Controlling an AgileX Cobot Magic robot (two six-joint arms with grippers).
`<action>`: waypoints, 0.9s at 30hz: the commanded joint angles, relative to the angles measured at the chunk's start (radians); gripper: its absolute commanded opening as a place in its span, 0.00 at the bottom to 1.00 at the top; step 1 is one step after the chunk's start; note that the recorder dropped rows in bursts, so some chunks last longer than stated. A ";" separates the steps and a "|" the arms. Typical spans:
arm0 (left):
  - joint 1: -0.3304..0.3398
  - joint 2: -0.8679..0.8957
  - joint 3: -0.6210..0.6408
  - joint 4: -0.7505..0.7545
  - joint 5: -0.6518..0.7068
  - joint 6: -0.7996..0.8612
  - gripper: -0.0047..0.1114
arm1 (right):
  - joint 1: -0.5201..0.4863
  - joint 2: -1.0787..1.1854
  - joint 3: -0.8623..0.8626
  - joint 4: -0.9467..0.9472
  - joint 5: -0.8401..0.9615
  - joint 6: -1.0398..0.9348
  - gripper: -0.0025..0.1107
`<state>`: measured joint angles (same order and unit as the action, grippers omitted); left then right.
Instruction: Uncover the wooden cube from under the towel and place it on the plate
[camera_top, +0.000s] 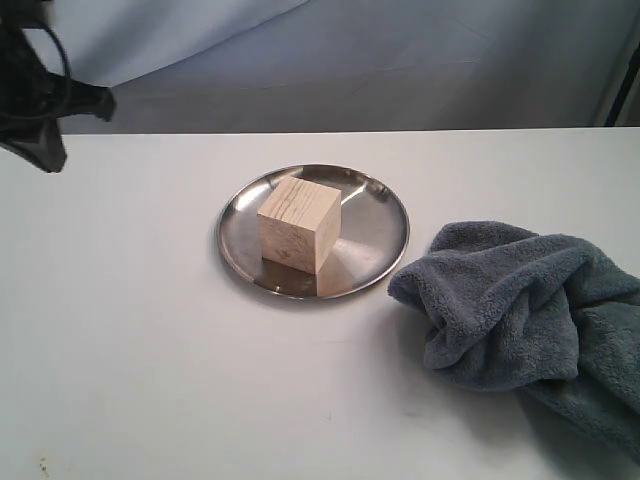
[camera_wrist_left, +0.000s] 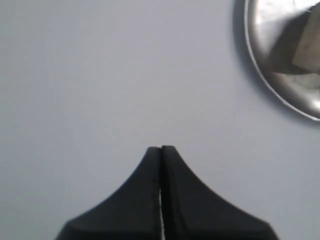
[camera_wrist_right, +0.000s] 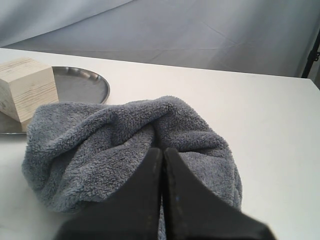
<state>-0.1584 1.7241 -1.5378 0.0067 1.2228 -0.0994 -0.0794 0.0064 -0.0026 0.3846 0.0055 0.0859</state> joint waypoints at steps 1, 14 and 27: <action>0.069 -0.101 0.072 0.003 -0.002 0.004 0.04 | 0.000 -0.006 0.003 0.005 0.012 0.004 0.05; 0.205 -0.394 0.325 0.025 -0.002 0.039 0.04 | 0.000 -0.006 0.003 0.005 0.012 0.004 0.05; 0.205 -0.752 0.621 0.027 -0.228 0.112 0.04 | 0.000 -0.006 0.003 0.005 0.012 0.004 0.05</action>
<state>0.0452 1.0542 -0.9661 0.0435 1.0727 0.0000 -0.0794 0.0064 -0.0026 0.3846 0.0055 0.0859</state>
